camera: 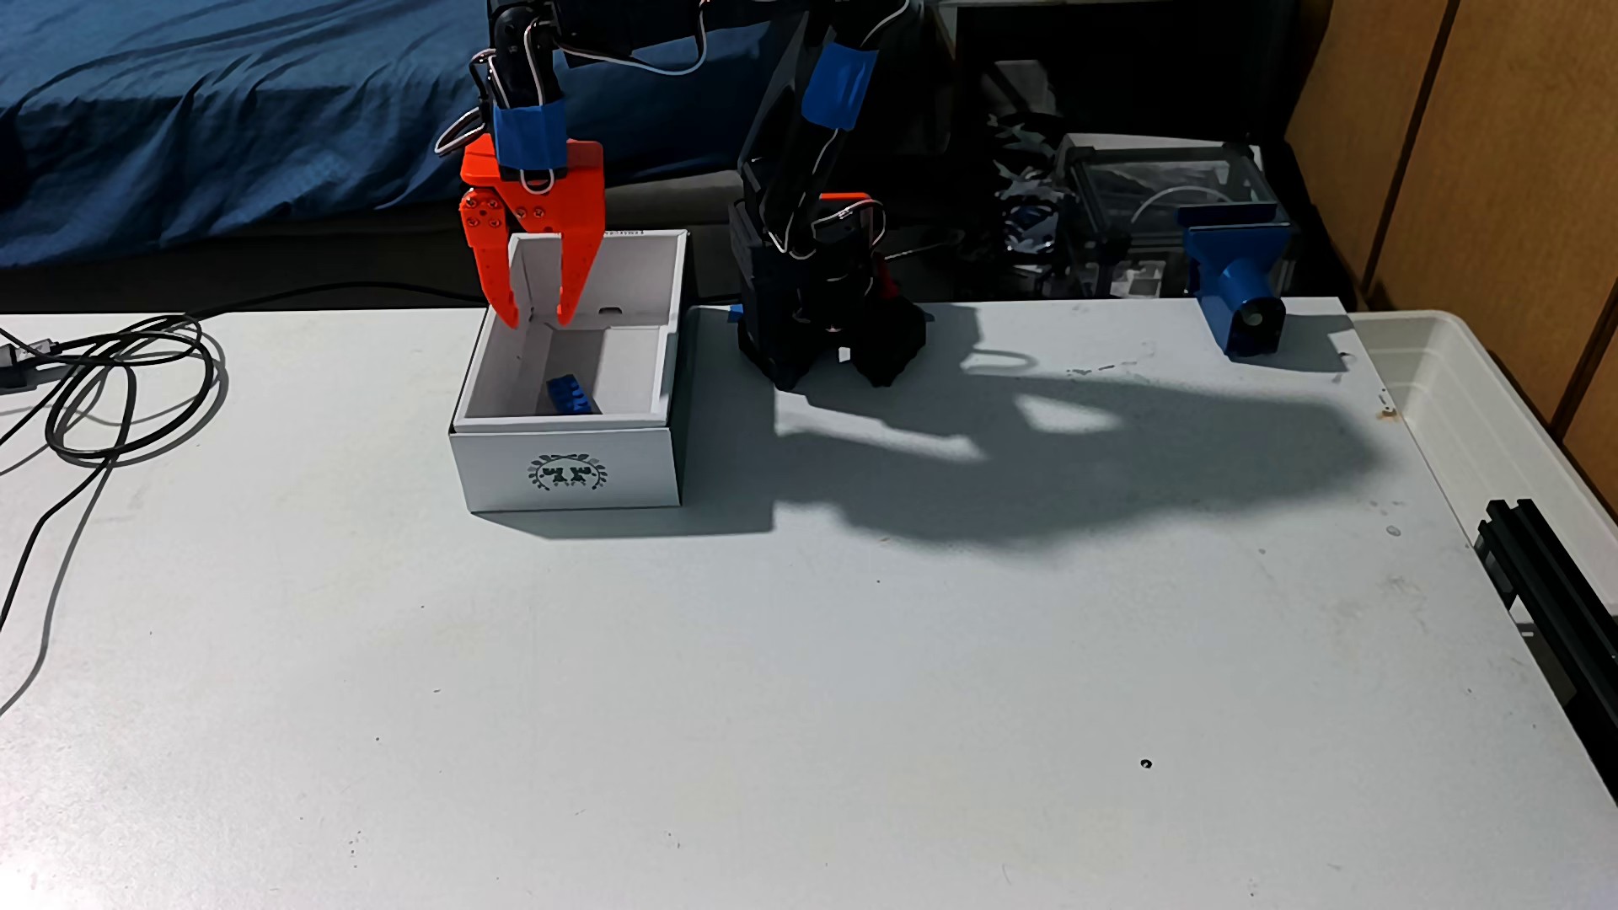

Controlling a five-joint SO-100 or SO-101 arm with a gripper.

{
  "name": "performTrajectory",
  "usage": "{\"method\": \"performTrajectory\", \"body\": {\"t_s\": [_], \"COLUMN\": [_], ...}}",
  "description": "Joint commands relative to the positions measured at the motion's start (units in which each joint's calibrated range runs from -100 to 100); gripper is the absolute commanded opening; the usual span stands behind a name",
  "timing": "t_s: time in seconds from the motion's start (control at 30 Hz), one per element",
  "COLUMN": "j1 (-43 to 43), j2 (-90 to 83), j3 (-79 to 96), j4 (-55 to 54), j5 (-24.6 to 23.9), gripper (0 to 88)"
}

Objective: Grab the blue brick and place in box

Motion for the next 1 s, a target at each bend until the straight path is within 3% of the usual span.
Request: {"method": "performTrajectory", "body": {"t_s": [0.0, 0.23, 0.43, 0.73, 0.97], "j1": [-0.35, -8.38, -16.55, -26.50, -36.68], "j2": [-1.76, -1.68, -1.76, -6.25, -13.60], "j3": [-6.46, -19.77, -26.51, -29.97, -19.94], "j4": [3.58, 11.33, 10.30, 3.92, -3.58], "j5": [-0.60, -8.81, -17.65, -31.33, -38.80], "gripper": [10.7, 10.3, 2.2, 0.8, 1.5]}}
